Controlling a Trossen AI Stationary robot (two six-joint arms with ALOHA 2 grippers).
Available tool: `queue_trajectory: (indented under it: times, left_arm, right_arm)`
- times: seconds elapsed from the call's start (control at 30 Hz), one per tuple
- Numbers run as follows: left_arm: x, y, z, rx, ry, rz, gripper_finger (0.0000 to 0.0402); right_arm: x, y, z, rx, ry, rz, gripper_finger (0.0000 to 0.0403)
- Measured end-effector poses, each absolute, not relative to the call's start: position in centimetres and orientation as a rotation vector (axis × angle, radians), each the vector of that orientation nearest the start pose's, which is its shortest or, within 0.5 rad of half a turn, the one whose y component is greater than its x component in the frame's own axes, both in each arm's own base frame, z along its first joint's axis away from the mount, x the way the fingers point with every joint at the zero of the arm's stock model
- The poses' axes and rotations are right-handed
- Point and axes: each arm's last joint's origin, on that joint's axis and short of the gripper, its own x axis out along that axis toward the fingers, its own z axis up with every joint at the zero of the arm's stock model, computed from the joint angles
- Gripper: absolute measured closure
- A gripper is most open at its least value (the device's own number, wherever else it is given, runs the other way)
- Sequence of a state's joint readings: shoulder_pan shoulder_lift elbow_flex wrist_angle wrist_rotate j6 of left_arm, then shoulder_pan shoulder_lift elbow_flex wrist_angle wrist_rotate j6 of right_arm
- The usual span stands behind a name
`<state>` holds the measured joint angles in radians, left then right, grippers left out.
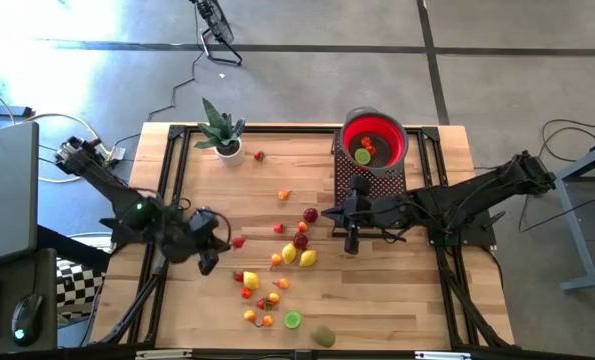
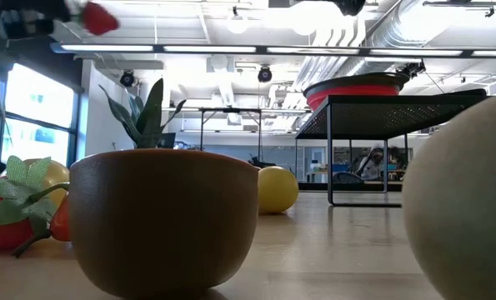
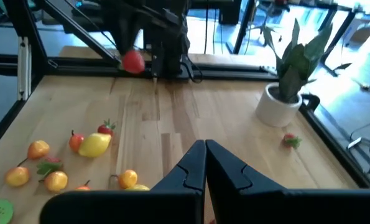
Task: Pick & Place Fruit
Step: Put the strawberry into the strainer bowl on the shelf
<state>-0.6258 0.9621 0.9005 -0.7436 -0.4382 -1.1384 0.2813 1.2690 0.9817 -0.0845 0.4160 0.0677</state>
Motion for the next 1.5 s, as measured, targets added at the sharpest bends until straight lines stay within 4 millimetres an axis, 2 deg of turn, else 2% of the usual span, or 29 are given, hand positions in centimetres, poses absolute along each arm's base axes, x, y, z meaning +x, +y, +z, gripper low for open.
queue_trajectory:
  times: [0.27,0.63,0.87,1.13,1.3,1.5]
  left_arm:
    - [18.4,-6.6,31.2,-0.485,0.532,0.159,0.0401]
    - [20.7,-1.0,33.2,-0.219,0.335,0.139,0.0401]
    - [21.8,1.5,34.0,-0.126,0.222,0.085,0.0401]
    - [23.4,3.9,34.0,-0.05,0.149,0.131,0.0401]
    - [24.1,6.0,34.1,-0.023,0.077,0.096,0.0401]
    - [24.4,8.1,33.8,-0.032,0.058,0.046,0.0401]
  right_arm:
    - [27.9,5.4,31.7,-0.104,0.279,-0.178,0.04]
    - [28.6,1.0,32.2,-0.1,0.229,-0.23,0.04]
    - [28.9,-1.1,33.0,-0.068,0.144,-0.172,0.04]
    - [28.9,-2.0,33.8,-0.101,0.068,-0.087,0.04]
    - [28.8,-3.0,34.0,-0.179,0.048,-0.12,0.04]
    - [28.7,-4.2,34.0,-0.164,0.057,-0.206,0.04]
